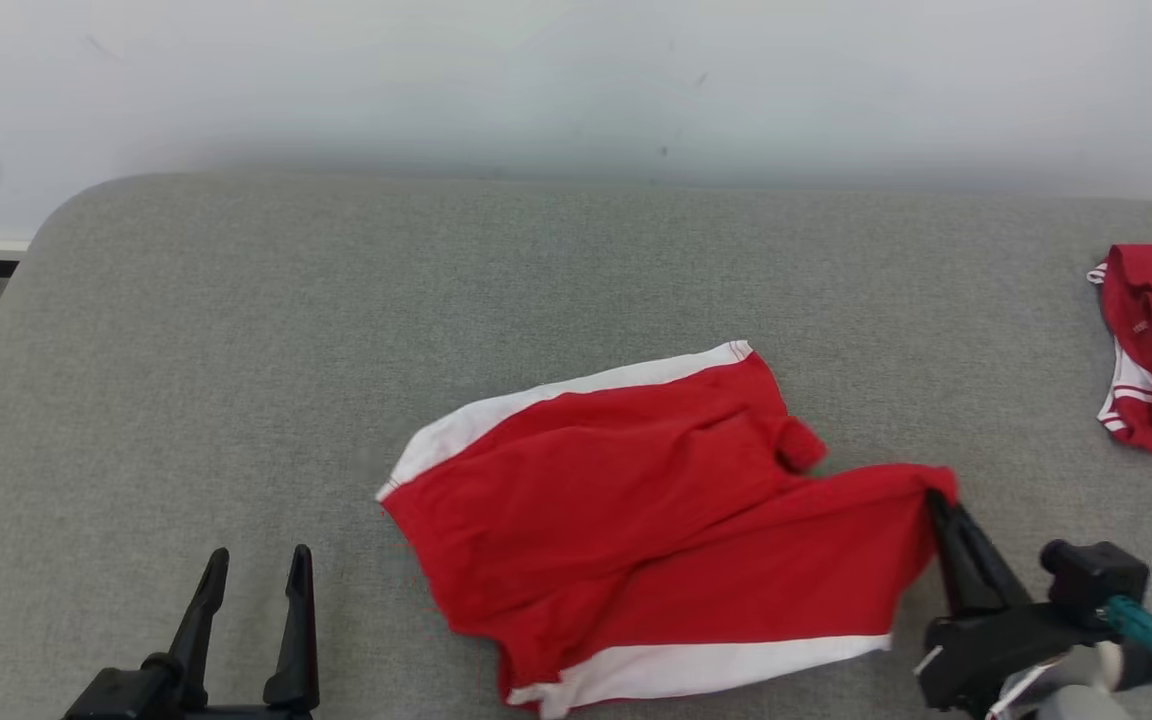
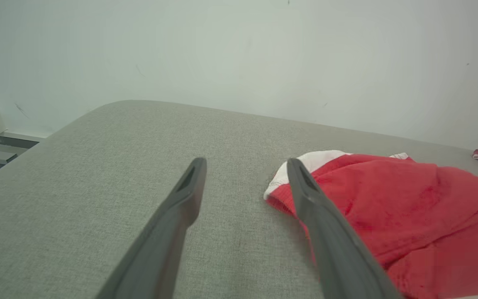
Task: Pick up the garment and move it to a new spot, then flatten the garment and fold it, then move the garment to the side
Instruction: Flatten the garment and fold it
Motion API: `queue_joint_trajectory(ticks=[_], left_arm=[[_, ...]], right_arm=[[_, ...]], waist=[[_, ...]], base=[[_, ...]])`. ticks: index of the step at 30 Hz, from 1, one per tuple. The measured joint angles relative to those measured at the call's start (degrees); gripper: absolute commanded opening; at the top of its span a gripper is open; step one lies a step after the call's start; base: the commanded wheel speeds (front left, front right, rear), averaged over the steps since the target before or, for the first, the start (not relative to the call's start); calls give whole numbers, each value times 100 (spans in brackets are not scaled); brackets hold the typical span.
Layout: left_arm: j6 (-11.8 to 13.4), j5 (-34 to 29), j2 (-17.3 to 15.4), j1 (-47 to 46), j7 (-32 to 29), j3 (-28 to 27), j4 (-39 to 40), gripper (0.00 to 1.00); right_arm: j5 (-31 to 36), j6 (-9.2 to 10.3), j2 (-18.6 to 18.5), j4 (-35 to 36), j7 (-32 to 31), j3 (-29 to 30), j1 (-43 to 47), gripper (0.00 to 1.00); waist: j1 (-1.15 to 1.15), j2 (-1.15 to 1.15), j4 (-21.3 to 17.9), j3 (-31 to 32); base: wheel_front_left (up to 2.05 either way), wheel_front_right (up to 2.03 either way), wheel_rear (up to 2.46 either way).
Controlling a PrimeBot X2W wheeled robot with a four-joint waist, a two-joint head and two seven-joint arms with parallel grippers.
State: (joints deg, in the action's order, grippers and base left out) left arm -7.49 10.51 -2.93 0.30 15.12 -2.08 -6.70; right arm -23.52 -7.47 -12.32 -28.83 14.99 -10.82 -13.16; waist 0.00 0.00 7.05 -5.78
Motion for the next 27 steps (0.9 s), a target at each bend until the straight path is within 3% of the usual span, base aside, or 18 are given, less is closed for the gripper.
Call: queue_joint_trajectory(ticks=[6,13,14,15,21,27], left_arm=[[0,2,1,-7,0,58,-20,100],[-1,24,2,-74,0,132,-47,100],[-1,29,1,-77,0,132,-51,100],[-1,35,1,-77,0,138,-56,100],[3,59,1,-73,0,179,-90,100],[15,11,2,42,0,121,-81,100]], right_arm=[[0,0,-412,152,-177,114,45,0],[103,0,-468,-213,-425,60,-478,2],[154,0,-460,-370,-437,55,-585,46],[177,0,-443,-516,-434,36,-681,100],[230,0,-323,-911,-124,-108,-940,100],[52,0,-305,-385,-13,-111,-508,100]], waist=[[0,0,-52,10],[0,0,40,-39],[0,0,46,-50],[0,0,48,-57],[0,0,6,18],[0,0,-161,183]], base=[[0,0,0],[0,0,0],[0,0,0],[0,0,0],[0,0,0],[0,0,0]])
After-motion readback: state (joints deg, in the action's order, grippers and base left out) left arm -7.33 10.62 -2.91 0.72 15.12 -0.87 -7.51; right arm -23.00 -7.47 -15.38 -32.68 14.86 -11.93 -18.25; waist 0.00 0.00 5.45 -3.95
